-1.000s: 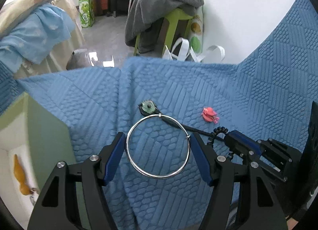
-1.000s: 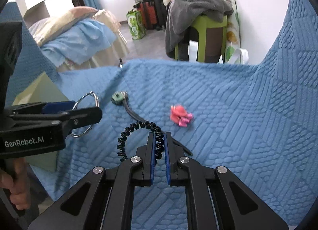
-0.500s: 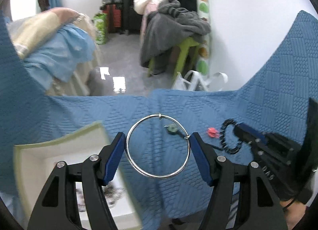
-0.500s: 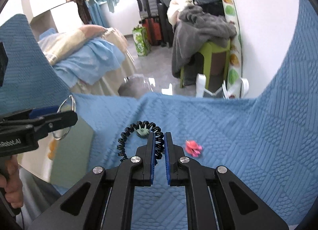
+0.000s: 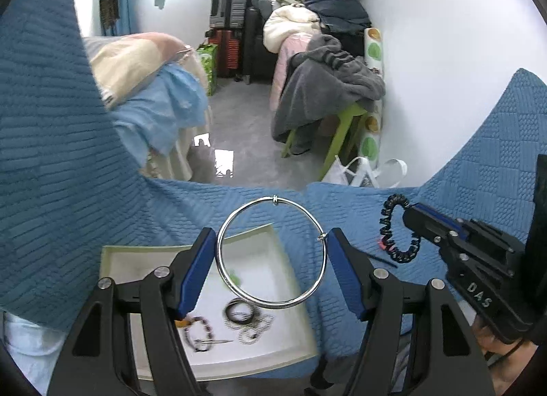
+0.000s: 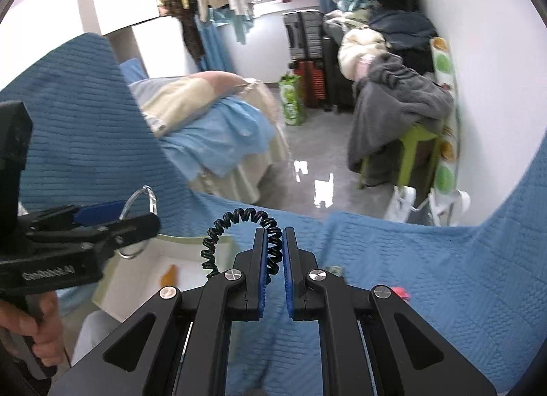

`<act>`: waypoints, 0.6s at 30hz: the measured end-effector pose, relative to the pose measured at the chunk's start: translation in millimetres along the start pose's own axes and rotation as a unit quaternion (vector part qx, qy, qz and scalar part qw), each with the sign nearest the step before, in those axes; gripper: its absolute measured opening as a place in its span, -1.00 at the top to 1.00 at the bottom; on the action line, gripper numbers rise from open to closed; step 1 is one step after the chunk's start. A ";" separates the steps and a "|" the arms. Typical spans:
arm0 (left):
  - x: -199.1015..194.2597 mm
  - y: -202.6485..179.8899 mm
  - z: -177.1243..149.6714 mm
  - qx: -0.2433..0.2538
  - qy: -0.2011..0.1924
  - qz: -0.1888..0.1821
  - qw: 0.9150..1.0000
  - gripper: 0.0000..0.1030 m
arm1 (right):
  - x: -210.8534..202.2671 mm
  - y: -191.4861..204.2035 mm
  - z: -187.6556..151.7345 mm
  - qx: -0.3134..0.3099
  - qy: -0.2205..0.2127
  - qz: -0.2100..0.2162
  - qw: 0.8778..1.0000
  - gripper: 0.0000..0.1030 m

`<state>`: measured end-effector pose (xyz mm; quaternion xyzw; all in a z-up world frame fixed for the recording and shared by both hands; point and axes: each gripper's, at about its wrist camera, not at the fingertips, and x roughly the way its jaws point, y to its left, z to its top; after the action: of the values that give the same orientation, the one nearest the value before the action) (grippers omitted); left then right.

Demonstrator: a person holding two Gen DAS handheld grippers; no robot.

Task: Organize jewelry
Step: 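Carry the hoop and beaded bracelet into the white box and open both grippers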

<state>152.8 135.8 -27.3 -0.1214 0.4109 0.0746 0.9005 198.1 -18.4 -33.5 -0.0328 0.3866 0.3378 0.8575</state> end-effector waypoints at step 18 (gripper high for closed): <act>40.6 85.8 -69.6 -0.047 0.081 0.004 0.996 -0.31 | 76.7 89.1 -58.3 -0.041 0.104 0.044 0.993 0.86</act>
<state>108.9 200.0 -115.7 -0.1680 0.4791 0.0870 0.8571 143.1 74.1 -108.5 -0.0858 0.4608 0.3856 0.7948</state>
